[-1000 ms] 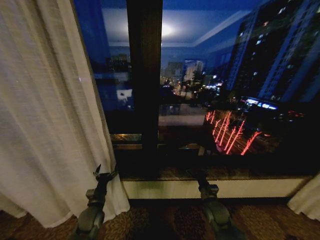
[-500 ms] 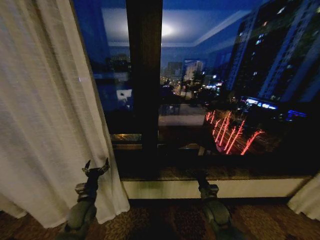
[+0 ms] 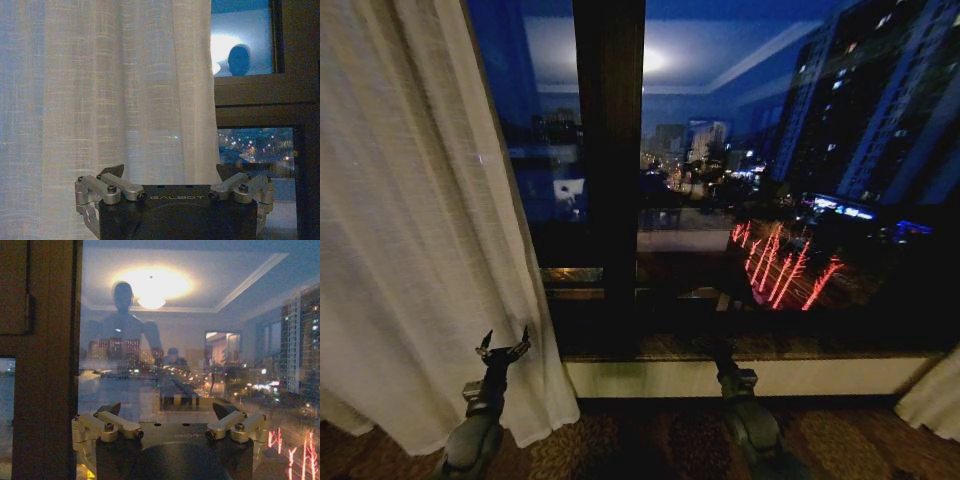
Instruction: Open the curtains by pulling them apart, changing their state from closed to fully open.
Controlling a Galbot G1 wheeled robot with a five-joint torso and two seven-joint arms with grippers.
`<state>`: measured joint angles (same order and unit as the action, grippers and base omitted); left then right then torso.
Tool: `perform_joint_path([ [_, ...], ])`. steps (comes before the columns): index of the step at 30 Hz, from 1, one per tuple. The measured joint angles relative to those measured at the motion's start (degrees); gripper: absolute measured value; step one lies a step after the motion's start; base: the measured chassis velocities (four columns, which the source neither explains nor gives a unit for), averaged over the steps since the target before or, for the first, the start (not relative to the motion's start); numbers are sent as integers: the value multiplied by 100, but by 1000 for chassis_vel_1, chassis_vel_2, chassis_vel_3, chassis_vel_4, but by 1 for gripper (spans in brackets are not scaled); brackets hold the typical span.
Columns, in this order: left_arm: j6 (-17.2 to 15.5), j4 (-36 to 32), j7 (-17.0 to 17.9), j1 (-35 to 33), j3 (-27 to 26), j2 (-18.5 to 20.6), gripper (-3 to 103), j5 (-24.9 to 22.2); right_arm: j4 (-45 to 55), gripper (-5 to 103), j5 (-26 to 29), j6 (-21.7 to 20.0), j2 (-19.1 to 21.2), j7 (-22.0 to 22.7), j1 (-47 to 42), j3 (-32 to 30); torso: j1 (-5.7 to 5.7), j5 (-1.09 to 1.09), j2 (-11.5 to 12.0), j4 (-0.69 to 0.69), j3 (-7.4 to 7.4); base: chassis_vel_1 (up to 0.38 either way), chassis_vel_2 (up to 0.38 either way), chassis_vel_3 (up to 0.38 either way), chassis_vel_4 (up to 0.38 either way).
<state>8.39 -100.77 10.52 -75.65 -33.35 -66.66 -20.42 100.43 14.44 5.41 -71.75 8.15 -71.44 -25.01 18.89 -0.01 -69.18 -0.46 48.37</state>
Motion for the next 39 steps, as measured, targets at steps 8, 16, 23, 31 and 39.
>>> perform_joint_path([
  [8, 15, 169, -12, 160, 194, -19, 100, 34, 0, 100, 0, 0, 0, 0, -1, 0, -2, 1, -1, -1, 0, -63, 61, 51, -63],
  [16, 29, 595, -63, 529, 421, 140, 100, -130, 0, 100, 0, 0, 0, -1, 1, 0, 4, 0, 2, 0, 2, -72, 87, 67, -73],
  [23, 5, 1272, -284, 1287, 749, 342, 100, -340, 0, 100, 0, 0, 0, 0, 0, 0, -3, 2, -1, -1, -1, 0, 0, 0, 0],
  [31, 3, 1637, -472, 1732, 980, 250, 100, -347, 0, 100, 0, 0, 0, 0, 0, 0, -1, -1, 0, 0, 0, 0, 0, 0, 0],
  [39, 179, 2383, -764, 2286, 1079, 251, 94, -344, 0, 100, 0, 0, 0, 0, 0, -1, -1, 0, 0, -1, 0, 0, 0, 0, 0],
])
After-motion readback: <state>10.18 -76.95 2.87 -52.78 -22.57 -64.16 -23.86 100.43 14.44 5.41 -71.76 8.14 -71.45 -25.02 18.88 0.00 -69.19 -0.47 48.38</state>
